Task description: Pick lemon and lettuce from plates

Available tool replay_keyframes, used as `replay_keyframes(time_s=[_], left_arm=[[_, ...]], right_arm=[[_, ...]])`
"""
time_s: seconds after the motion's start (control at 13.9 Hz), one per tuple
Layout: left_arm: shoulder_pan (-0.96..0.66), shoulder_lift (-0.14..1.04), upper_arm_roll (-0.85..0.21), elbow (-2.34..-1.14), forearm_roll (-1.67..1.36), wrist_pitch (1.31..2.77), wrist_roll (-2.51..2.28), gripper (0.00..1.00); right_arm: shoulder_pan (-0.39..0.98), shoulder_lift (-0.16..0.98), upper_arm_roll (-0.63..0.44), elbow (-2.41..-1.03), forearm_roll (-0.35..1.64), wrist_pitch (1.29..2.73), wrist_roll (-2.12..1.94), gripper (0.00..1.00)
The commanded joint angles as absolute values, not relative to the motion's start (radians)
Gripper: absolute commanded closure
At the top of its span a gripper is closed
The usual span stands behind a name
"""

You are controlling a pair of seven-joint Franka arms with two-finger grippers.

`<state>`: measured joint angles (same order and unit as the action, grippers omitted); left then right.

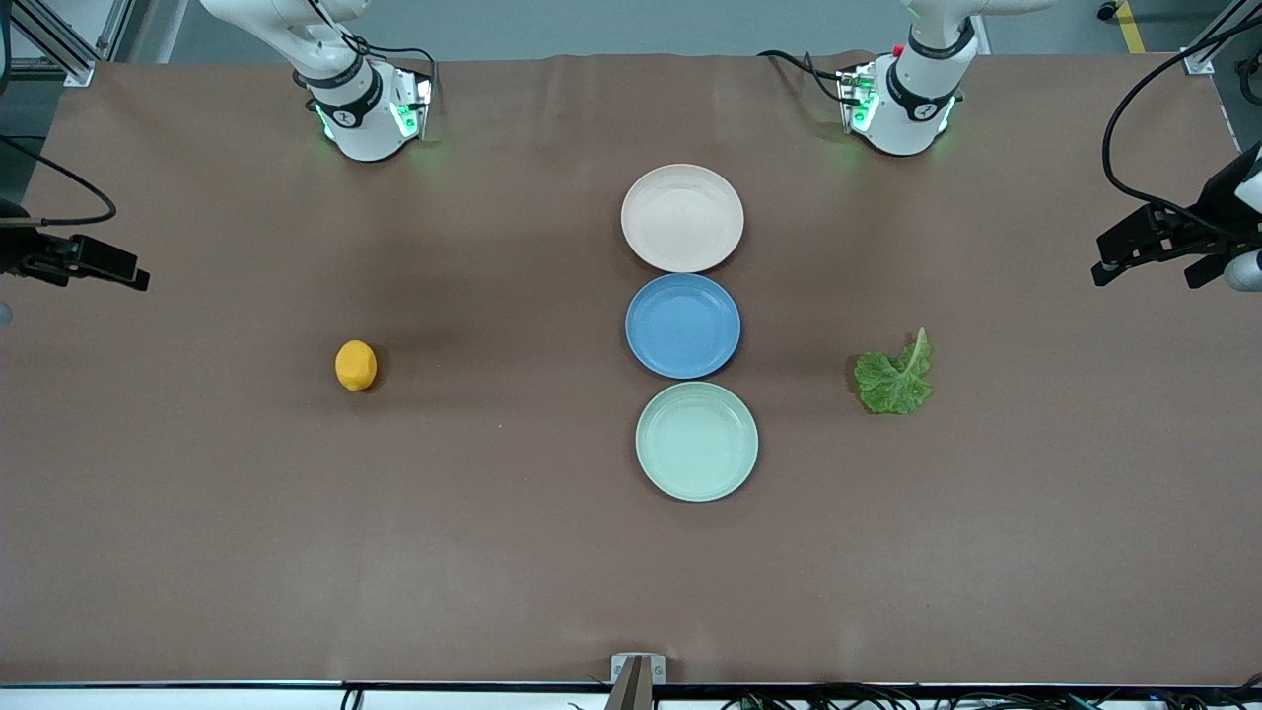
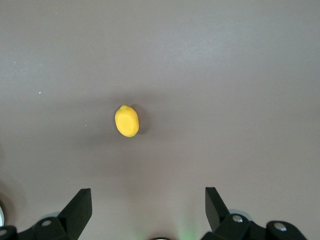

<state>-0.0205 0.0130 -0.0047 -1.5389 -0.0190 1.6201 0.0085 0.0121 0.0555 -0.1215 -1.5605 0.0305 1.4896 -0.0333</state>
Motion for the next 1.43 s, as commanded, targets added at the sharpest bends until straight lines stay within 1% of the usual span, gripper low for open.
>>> replay_keyframes(time_s=[0.0,0.14,0.29,0.5,0.57,1.36], left_arm=[[-0.018,-0.002,-0.002,-1.548,-0.037,1.628,0.005,0.0],[-0.018,-0.002,-0.002,-1.548,-0.037,1.628,0.006,0.0],[-0.018,-0.002,-0.002,-1.548,-0.037,1.631,0.006,0.0],[-0.02,-0.003,-0.002,-1.548,-0.037,1.632,0.005,0.0],[-0.02,-0.003,-0.002,-1.548,-0.037,1.631,0.006,0.0],[-0.018,-0.003,-0.002,-1.548,-0.038,1.632,0.005,0.0]], right_arm=[[-0.018,-0.052,-0.086,-1.696,0.023,1.548,-0.043,0.0],[-0.015,-0.096,-0.083,-1.75,0.023,1.578,-0.043,0.0],[-0.017,-0.113,-0.078,-1.762,0.023,1.578,-0.043,0.0],[-0.04,-0.158,-0.026,-1.801,-0.003,1.592,-0.04,0.0],[-0.044,-0.166,-0.025,-1.808,-0.003,1.595,-0.038,0.0],[-0.02,-0.167,-0.034,-1.809,0.009,1.611,-0.035,0.0]])
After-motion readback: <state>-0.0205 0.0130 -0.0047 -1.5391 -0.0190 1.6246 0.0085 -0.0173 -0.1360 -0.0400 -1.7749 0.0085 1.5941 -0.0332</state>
